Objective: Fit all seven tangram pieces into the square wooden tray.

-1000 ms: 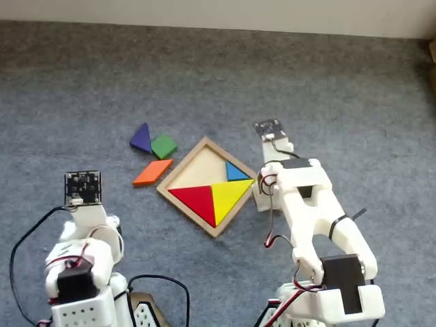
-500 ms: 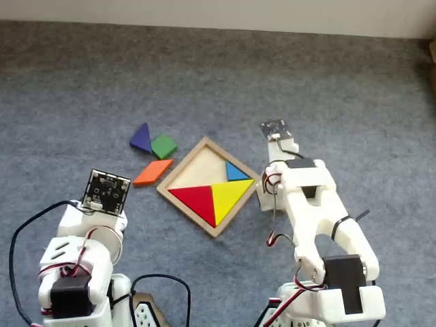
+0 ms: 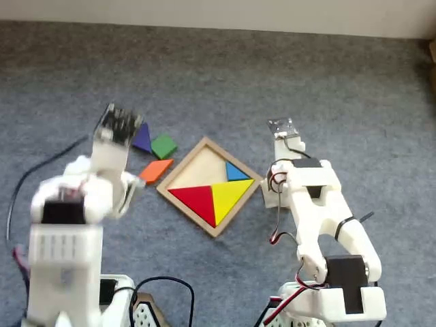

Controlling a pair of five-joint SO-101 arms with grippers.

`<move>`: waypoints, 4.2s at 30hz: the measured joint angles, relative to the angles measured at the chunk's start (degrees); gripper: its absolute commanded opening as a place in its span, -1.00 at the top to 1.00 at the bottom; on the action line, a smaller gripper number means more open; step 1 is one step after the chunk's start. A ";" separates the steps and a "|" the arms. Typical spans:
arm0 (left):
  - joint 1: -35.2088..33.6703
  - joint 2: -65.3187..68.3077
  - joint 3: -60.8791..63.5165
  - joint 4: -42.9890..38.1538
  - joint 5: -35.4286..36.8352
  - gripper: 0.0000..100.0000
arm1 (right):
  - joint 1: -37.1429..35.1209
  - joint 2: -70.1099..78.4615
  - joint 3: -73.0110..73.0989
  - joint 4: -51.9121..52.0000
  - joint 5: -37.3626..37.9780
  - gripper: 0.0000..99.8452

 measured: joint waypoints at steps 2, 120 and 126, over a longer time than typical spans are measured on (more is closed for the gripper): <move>1.14 9.05 -5.80 0.00 0.00 0.52 | 0.09 0.00 0.00 0.00 0.00 0.87; 20.75 97.93 -82.29 23.47 36.57 0.55 | 1.85 0.00 0.00 0.00 0.00 0.87; 20.92 97.93 -82.29 23.03 36.57 0.55 | 1.85 0.00 0.00 0.00 0.00 0.87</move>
